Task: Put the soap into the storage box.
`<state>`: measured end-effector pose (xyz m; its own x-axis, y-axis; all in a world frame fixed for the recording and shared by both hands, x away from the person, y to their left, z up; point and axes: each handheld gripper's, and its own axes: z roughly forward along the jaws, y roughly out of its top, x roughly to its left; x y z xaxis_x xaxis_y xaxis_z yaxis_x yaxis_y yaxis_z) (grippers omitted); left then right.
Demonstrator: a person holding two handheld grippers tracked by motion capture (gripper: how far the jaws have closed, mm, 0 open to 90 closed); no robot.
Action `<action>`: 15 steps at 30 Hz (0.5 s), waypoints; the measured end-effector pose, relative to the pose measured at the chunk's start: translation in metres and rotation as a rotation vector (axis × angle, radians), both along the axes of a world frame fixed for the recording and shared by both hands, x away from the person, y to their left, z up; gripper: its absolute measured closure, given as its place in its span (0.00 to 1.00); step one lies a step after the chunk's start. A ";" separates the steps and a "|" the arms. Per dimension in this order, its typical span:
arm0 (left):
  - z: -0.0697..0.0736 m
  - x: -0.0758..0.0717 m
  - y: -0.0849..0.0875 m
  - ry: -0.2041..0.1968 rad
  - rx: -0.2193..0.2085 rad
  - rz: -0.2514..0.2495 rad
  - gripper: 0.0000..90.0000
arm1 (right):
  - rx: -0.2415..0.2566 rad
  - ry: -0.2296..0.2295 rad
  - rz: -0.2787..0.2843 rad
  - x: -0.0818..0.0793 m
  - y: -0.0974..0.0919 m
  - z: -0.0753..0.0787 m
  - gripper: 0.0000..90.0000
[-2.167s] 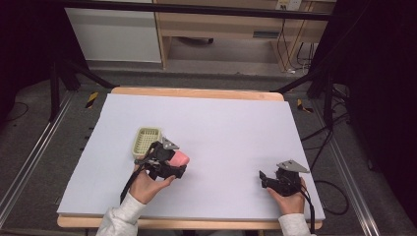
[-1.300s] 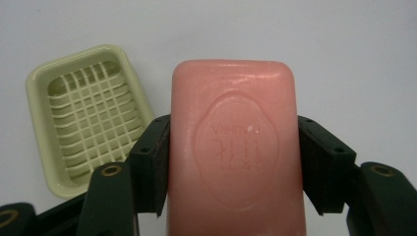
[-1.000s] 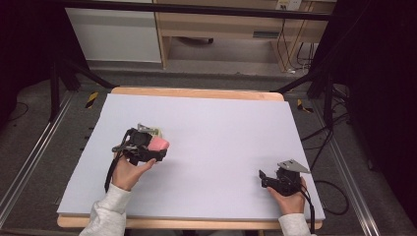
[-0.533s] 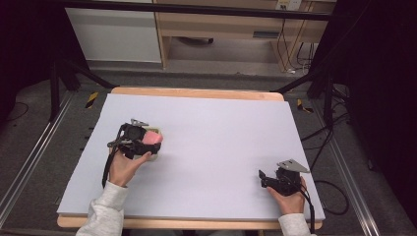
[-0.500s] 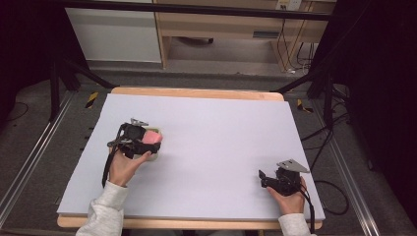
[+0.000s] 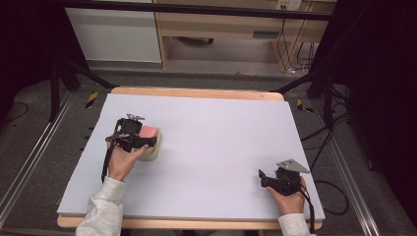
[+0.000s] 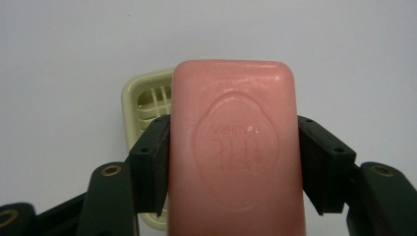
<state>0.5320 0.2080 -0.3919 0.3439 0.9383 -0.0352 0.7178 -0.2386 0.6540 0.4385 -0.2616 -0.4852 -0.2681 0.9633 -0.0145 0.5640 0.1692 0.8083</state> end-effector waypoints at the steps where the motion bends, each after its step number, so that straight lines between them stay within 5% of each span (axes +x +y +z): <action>1: -0.001 0.002 0.001 0.004 0.000 0.004 0.41 | 0.000 -0.001 0.000 0.000 0.000 0.000 0.17; 15: -0.015 0.019 0.003 0.031 0.009 0.052 0.41 | -0.004 -0.008 0.007 0.000 0.000 0.000 0.17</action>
<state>0.5508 0.2111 -0.4069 0.2938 0.9552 -0.0370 0.7493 -0.2061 0.6293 0.4387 -0.2613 -0.4853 -0.2749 0.9612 -0.0201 0.5562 0.1761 0.8122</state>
